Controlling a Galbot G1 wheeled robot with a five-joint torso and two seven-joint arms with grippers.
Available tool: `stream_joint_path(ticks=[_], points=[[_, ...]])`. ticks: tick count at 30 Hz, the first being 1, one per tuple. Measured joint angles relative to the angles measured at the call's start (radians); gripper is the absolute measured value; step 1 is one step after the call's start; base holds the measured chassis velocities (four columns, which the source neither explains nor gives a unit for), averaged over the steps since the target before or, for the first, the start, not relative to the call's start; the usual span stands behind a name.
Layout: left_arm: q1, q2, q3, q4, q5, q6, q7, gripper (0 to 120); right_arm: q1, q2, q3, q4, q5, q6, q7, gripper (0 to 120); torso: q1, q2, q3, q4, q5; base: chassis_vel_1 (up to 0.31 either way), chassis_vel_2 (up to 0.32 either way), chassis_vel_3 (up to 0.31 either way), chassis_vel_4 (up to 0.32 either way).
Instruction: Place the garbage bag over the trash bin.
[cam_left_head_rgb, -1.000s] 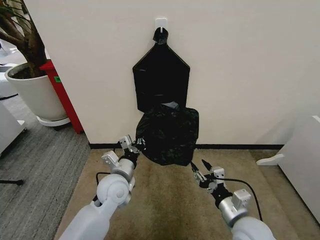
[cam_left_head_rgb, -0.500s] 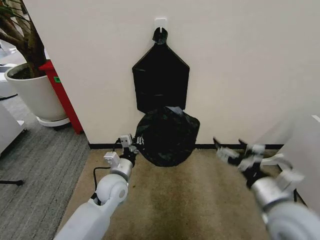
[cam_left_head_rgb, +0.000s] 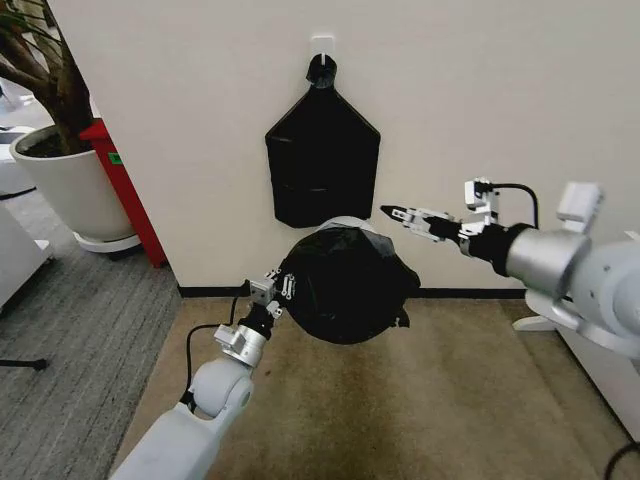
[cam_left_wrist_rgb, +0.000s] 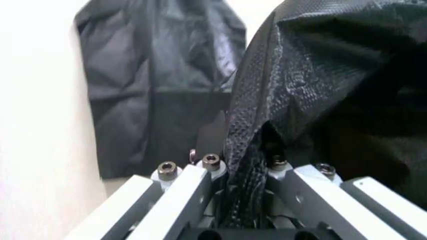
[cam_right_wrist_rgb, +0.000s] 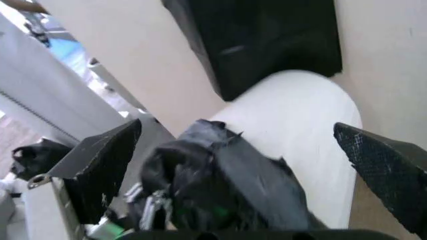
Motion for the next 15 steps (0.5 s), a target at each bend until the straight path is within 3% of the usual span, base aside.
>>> stream_joint_path(ticks=[6, 15], points=[[-0.01, -0.002, 0.0, -0.001, 0.091, -0.042, 0.003, 3, 0.029, 0.048, -0.078, -0.044, 0.007, 0.007, 0.079, 100, 0.0, 0.0, 0.0, 0.0, -0.0001, 0.0, 0.0, 0.0, 0.0], [-0.025, 0.001, -0.003, 0.0, 0.103, -0.056, 0.001, 3, 0.03, 0.049, -0.096, -0.092, 0.056, -0.003, 0.134, 100, 0.0, 0.0, 0.0, -0.0001, -0.0002, 0.0, 0.0, 0.0, 0.0]])
